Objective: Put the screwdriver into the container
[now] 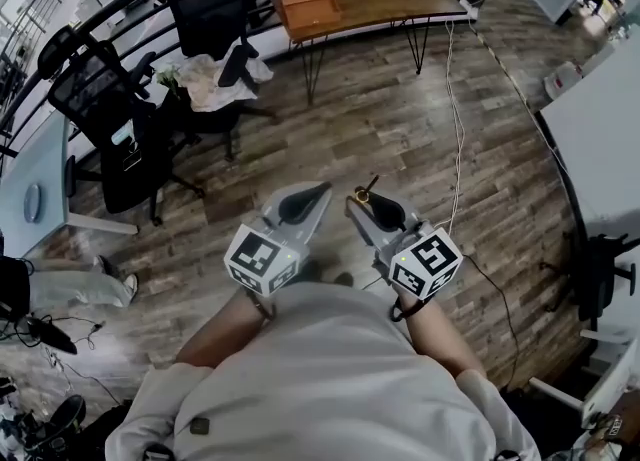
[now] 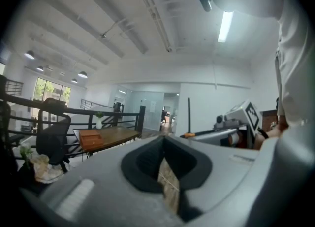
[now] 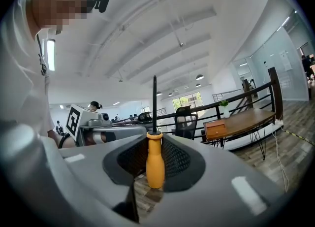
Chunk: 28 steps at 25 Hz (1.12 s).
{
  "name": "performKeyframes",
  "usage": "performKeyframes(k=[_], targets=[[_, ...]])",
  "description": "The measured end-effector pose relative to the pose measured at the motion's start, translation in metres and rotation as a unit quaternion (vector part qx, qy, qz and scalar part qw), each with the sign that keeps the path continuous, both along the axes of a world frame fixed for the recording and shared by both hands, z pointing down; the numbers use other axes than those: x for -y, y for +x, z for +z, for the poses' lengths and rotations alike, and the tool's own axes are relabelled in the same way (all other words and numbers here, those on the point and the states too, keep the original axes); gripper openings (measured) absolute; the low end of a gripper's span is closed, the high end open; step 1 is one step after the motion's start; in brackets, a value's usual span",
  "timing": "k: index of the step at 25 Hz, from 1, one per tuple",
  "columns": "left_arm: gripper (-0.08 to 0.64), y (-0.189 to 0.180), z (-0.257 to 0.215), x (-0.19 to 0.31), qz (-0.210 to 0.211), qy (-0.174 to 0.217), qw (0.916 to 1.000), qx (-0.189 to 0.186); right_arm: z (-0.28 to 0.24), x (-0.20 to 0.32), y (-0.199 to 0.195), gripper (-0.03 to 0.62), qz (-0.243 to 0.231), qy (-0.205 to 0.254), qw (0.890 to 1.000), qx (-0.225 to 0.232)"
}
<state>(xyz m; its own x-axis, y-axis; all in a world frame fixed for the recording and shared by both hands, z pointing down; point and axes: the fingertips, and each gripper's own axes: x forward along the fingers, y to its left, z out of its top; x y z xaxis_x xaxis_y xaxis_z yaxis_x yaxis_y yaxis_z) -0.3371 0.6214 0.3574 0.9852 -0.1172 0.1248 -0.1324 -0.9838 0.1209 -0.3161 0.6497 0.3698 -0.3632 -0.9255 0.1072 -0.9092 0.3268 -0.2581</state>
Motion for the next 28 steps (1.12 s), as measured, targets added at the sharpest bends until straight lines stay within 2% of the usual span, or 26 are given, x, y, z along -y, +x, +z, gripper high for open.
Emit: performKeyframes(k=[7,12,20,28], targets=[[0.003,0.016,-0.004,0.048,0.023,0.004,0.9997,-0.012,0.000,0.052,0.007,0.092,0.013,0.001,1.000,-0.002],[0.003,0.022,-0.017,0.112,0.037,0.015,0.9991,-0.016,-0.011,0.115,0.016,0.092,0.032,0.010,0.999,-0.009],[0.003,0.010,-0.030,0.178,0.061,0.021,0.9978,-0.013,-0.025,0.183,0.011,0.092,0.063,0.019,0.998,-0.002],[0.003,0.019,-0.014,0.216,0.054,-0.002,0.9985,-0.006,-0.008,0.225,0.011,0.092,0.041,-0.007,0.999,0.018]])
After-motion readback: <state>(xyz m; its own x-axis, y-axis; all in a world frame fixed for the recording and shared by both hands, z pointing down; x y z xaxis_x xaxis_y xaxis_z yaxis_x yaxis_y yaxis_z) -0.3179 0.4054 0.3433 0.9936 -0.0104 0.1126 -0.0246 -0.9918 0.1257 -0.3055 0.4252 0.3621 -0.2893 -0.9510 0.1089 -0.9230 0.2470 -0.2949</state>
